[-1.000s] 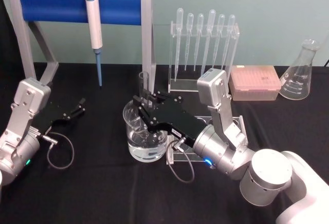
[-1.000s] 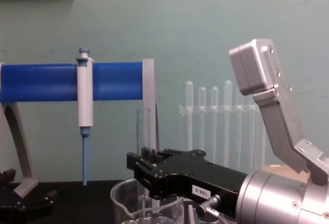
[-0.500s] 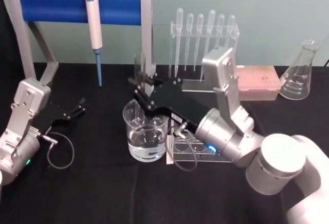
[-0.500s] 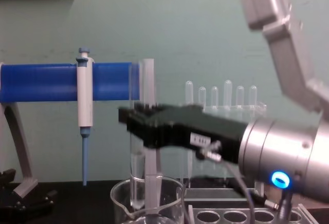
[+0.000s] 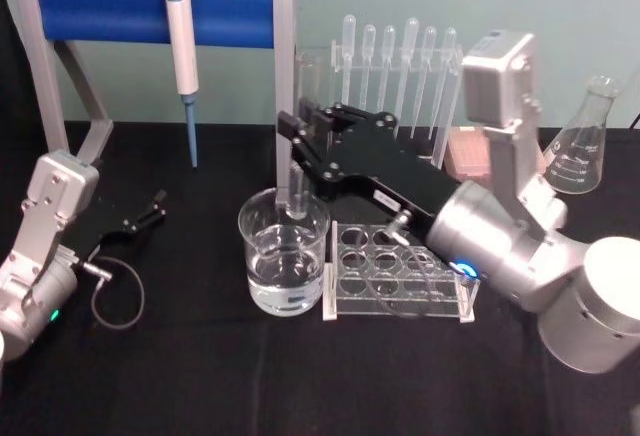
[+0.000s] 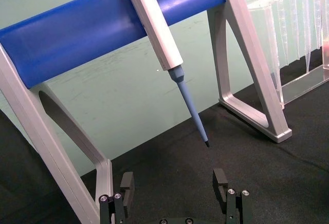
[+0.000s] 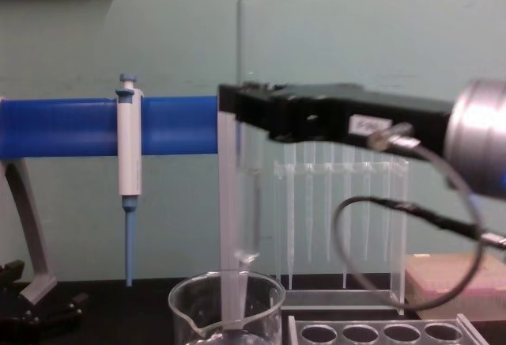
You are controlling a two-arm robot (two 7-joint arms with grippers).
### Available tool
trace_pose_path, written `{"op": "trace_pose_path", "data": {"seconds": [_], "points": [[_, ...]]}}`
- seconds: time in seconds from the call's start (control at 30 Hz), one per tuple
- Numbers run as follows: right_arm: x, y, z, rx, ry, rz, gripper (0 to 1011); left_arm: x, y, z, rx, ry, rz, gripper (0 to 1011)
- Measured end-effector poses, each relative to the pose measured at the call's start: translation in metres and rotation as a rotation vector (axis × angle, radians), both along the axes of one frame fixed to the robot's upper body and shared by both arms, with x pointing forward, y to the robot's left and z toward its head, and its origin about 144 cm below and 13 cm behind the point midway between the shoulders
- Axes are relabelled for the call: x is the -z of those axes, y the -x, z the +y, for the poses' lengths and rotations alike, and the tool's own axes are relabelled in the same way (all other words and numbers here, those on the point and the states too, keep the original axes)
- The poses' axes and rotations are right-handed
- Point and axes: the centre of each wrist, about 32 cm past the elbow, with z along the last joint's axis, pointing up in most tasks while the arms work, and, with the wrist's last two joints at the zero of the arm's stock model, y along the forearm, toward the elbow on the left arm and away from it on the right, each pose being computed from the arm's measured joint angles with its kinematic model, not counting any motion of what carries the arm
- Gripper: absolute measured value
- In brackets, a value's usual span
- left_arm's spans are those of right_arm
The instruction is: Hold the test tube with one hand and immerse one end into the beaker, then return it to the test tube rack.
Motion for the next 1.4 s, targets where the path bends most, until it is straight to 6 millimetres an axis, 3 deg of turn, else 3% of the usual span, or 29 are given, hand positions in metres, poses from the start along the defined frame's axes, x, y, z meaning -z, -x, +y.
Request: {"op": "trace_pose_path", "data": {"seconds": [0.27,0.53,1.0,1.4], "points": [[-0.01,0.017,-0.031,0.064,0.026,-0.022,227,0.0,0.0,0.0,0.0,0.0,0.0,1000],[0.005,0.032,-0.056,0.155,0.045,-0.014,227,0.0,0.0,0.0,0.0,0.0,0.0,1000],[0.043,0.02,-0.058,0.187,0.028,0.03,227,0.0,0.0,0.0,0.0,0.0,0.0,1000],[0.056,0.014,-0.056,0.187,0.033,0.036,227,0.0,0.0,0.0,0.0,0.0,0.0,1000]]}}
